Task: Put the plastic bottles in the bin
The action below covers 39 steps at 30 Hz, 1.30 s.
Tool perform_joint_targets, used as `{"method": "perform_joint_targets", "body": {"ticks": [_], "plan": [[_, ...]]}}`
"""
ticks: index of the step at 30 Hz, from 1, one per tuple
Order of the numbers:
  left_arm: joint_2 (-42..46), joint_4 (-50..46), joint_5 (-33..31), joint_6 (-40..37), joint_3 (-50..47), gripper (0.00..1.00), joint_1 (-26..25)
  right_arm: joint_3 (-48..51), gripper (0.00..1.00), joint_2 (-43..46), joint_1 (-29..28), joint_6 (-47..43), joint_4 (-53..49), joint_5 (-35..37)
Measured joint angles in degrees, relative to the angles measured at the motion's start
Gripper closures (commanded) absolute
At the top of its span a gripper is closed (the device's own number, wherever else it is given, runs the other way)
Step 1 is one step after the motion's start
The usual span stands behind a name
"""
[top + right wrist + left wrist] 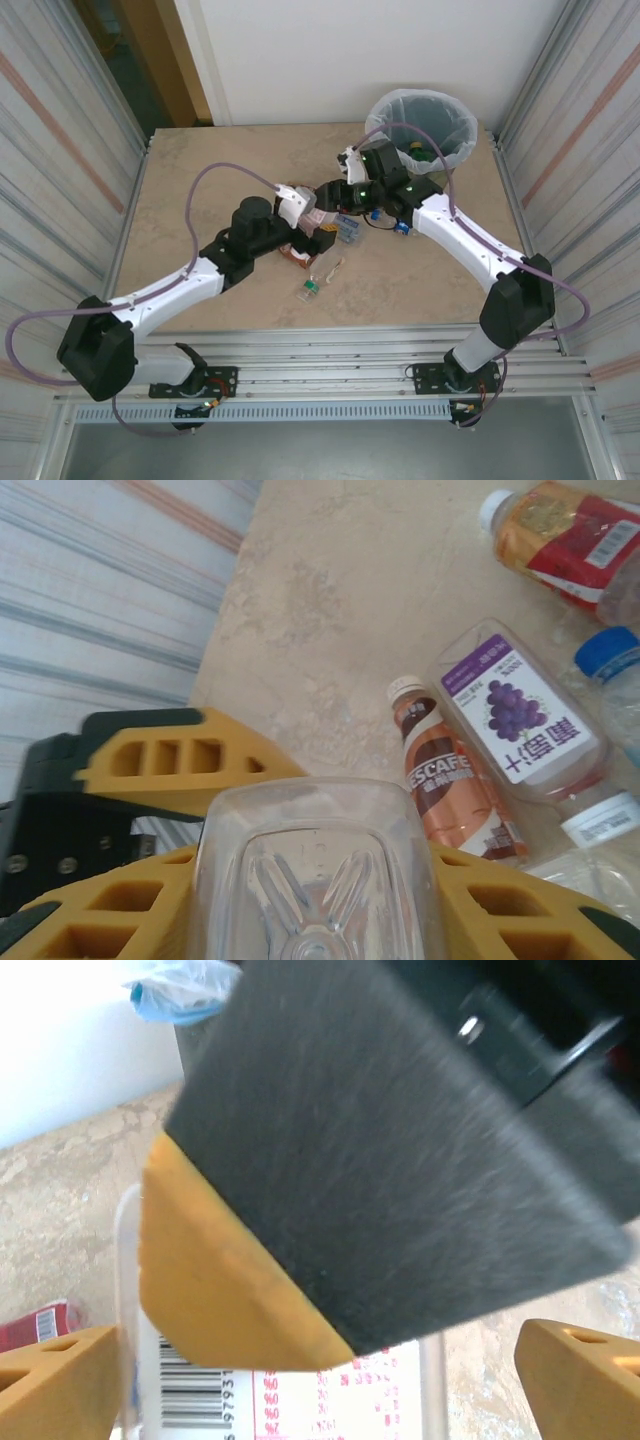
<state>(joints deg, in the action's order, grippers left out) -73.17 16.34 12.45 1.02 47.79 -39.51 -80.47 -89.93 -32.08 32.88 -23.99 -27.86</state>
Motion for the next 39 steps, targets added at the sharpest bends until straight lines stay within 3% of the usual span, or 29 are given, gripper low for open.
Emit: {"method": "perform_joint_targets", "body": {"ticks": [9, 20, 29, 39], "plan": [[9.3, 1.1, -2.2, 0.0, -1.8, 0.01, 0.0, -1.7, 0.85, 7.4, 7.0, -0.4, -1.6, 4.3], [13.1, 2.8, -13.5, 1.4, -6.8, 0.01, 0.0, -11.5, 0.85, 11.9, 18.3, -1.6, -1.1, 12.8], [13.1, 0.5, -19.9, 4.4, -6.9, 0.01, 0.0, -20.2, 0.85, 3.2, 24.4, -3.1, -0.9, 21.4], [13.1, -1.6, -20.7, 5.7, -7.0, 0.01, 0.0, -28.9, 0.82, -10.2, 27.5, -4.7, -2.8, 25.3]]}}
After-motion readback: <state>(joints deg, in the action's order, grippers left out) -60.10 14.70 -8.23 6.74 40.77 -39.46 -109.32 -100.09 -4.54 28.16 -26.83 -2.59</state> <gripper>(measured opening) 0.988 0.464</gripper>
